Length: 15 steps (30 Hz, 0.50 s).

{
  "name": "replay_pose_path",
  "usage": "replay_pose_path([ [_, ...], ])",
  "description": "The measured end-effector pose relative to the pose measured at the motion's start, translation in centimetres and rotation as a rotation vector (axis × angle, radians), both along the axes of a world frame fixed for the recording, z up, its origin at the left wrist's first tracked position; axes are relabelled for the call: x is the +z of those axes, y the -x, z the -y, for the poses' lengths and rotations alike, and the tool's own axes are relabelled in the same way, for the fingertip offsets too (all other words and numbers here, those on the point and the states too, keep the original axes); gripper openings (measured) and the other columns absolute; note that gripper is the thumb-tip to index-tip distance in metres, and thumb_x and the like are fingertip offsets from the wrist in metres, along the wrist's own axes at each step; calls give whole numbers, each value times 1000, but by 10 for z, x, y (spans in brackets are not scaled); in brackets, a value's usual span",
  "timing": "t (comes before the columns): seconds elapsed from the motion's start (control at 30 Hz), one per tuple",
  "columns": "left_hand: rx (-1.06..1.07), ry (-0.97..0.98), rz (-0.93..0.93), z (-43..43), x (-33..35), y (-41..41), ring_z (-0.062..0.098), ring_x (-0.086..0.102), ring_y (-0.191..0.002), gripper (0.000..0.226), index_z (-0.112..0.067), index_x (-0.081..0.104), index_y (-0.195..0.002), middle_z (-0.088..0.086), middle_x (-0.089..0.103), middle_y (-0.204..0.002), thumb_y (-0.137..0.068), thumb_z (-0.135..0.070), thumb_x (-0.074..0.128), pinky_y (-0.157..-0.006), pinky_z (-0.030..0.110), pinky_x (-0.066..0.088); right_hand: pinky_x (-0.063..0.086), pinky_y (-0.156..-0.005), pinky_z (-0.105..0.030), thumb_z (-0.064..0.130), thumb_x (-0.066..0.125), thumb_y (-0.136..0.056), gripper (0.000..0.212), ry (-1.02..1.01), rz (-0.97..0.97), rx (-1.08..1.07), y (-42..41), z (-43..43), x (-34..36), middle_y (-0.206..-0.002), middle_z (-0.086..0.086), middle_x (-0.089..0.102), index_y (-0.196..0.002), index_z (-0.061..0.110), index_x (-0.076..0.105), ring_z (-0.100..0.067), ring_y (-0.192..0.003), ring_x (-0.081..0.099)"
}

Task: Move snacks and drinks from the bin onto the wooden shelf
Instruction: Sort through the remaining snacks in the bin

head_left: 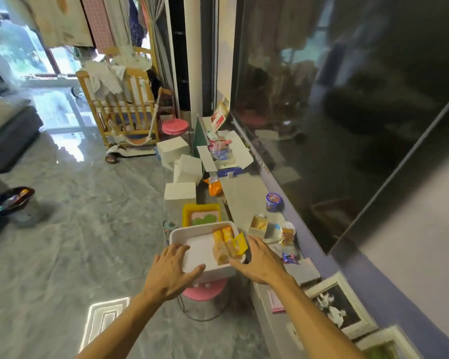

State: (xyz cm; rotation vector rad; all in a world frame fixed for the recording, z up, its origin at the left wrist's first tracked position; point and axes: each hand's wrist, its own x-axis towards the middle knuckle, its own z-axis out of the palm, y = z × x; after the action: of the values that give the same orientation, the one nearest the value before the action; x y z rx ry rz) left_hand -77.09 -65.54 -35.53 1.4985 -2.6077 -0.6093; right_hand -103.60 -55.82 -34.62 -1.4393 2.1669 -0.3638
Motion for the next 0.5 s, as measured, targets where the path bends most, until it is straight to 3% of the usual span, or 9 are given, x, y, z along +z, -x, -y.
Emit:
replay_pose_path([
  [0.33, 44, -227, 64, 112, -82, 86, 25, 51, -136, 103, -27, 47, -153, 0, 50, -153, -77, -96, 38, -114, 48, 44, 47, -103, -47, 78, 65, -82, 94, -223, 12, 73, 59, 139, -83, -158, -3, 44, -156, 27, 37, -33, -138, 51],
  [0.5, 34, -339, 109, 177, -159, 132, 27, 50, -139, 107, -25, 42, -157, 3, 48, -156, -76, -95, 41, -115, 50, 44, 57, -85, -46, 96, 45, -74, 87, -321, -27, 13, 95, 216, -171, -128, -3, 67, -130, 30, 57, -31, -112, 68],
])
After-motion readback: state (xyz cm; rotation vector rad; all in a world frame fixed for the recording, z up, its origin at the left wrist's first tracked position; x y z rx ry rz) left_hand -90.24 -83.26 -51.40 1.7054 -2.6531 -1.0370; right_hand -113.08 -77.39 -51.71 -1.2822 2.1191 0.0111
